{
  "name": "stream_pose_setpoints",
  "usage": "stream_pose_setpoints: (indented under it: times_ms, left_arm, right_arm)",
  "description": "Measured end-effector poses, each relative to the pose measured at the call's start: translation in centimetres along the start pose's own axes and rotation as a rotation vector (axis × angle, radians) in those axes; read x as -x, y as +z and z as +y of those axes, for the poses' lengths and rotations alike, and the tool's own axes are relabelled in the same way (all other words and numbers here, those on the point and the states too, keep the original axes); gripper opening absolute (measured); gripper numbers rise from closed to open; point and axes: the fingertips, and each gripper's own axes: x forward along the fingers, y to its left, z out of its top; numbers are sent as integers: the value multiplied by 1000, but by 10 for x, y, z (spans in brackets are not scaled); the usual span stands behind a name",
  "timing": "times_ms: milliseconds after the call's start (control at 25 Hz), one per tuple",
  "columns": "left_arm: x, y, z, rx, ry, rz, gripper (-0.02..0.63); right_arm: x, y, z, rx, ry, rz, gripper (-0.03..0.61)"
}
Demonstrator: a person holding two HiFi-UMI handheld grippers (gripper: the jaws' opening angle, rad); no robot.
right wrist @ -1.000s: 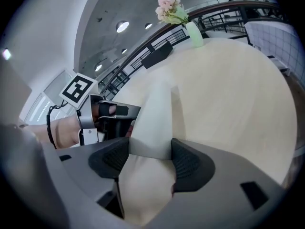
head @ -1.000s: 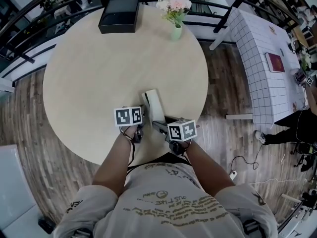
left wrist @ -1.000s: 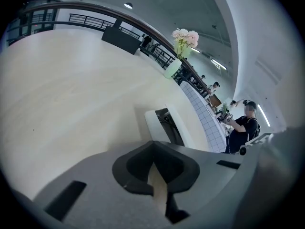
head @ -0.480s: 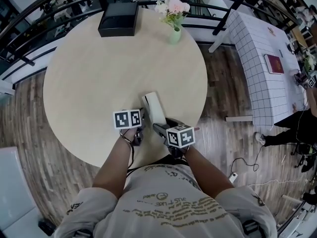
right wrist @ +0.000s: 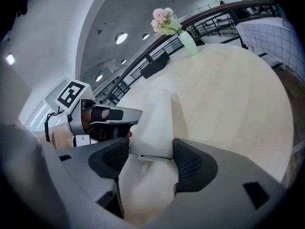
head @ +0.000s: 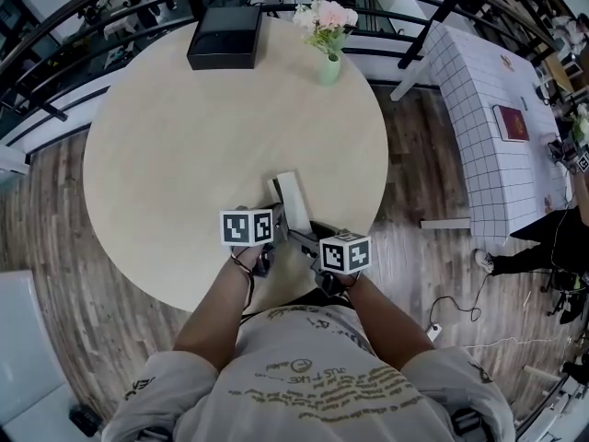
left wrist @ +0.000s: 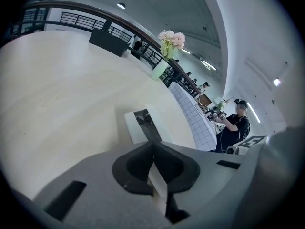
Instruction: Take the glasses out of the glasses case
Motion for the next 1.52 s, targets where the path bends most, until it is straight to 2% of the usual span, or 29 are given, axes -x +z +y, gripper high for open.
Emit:
stream_pose_setpoints:
  times_ms: [320, 480, 640, 680, 720, 760, 800, 1240, 1360, 1520]
  left_arm:
    - [-2, 0, -9, 23, -41, -7, 14]
    - [-6, -3, -19, 11, -54, 2, 14]
    - [-11, -2, -26, -8, -65, 4, 14]
    - [-11, -2, -28, -11, -65, 2, 14]
    - [-11, -2, -28, -11, -64, 0, 14]
    - [-10, -3, -28, -11, -61, -3, 14]
    - [-9, -3, -28, -12, -58, -5, 14]
    - [5, -13, -13, -2, -6, -10, 14]
    - [7, -15, -12, 1, -2, -15, 14]
    - [9, -18, -10, 12, -2, -22, 14]
  right_arm:
    - [5, 11, -1, 302, -174, -37, 302]
    - [13, 18, 4, 393, -232, -71, 303]
    - [25, 24, -6, 472, -338, -81, 299]
    - [28, 25, -9, 487, -364, -88, 290]
    - [33, 27, -13, 500, -397, -98, 229]
    - [37, 29, -17, 512, -431, -106, 103]
    - [40, 31, -21, 518, -456, -111, 48]
    - [45, 31, -28, 443, -458, -138, 32]
    - [47, 36, -16, 442, -434, -164, 121]
    - [48, 46, 0, 493, -439, -180, 121]
